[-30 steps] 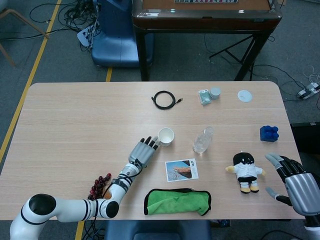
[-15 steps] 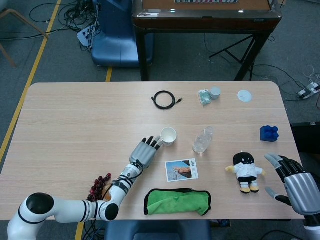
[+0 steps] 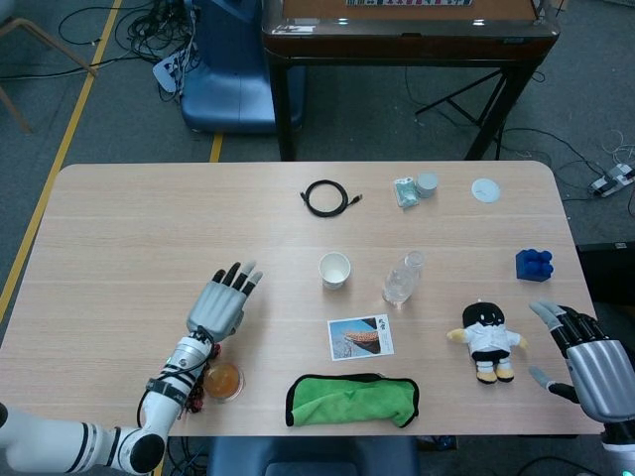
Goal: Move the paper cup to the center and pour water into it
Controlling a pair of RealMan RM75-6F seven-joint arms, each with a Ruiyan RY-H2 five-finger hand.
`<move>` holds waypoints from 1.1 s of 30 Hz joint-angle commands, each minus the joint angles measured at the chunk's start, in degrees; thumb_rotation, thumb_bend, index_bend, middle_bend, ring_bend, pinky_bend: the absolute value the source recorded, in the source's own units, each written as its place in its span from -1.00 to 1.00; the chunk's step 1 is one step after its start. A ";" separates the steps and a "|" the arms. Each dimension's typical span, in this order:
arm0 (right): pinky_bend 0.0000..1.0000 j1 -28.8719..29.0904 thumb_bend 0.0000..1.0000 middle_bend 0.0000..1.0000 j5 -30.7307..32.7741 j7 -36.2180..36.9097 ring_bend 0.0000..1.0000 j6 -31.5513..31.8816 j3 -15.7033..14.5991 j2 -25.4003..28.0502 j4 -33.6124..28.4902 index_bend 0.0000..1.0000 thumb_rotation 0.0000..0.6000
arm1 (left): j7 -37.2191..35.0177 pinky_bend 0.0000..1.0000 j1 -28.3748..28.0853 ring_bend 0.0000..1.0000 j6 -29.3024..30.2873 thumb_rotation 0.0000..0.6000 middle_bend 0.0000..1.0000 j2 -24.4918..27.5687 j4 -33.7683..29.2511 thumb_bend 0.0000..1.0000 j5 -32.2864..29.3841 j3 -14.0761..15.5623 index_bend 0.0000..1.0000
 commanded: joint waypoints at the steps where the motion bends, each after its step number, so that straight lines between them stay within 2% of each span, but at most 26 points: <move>1: -0.42 0.27 -1.00 -0.62 0.74 -0.38 -0.64 -0.63 0.33 -0.46 0.23 -0.68 1.00 | -4.64 -0.70 4.95 -1.00 4.13 1.00 -1.00 5.59 -4.16 -0.09 4.67 3.39 -0.99; 10: -0.42 1.97 -1.00 -0.62 3.86 0.15 -0.64 -3.43 1.89 -3.40 2.78 -0.67 1.00 | -18.40 -0.70 16.03 -1.00 10.24 1.00 -1.00 14.57 -6.15 -0.10 15.92 9.59 -0.99; 18: -0.42 3.72 -1.00 -0.62 6.23 3.72 -0.64 -5.53 3.36 -6.57 6.10 -0.67 1.00 | -26.83 -0.70 26.31 -1.00 17.22 1.00 -1.00 17.86 -2.66 -0.18 25.10 14.62 -0.99; 25: -0.42 5.84 -1.00 -0.62 7.94 7.99 -0.64 -7.79 4.75 -9.47 8.90 -0.67 1.00 | -31.75 -0.71 32.16 -1.00 19.74 1.00 -1.00 19.13 0.67 -0.22 28.25 15.17 -0.99; 33: -0.42 9.08 -1.00 -0.62 9.40 9.52 -0.64 -12.10 5.67 -12.02 10.37 -0.66 1.00 | -35.08 -0.71 34.64 -1.00 18.82 1.00 -1.00 19.80 2.72 -0.22 31.57 13.53 -0.99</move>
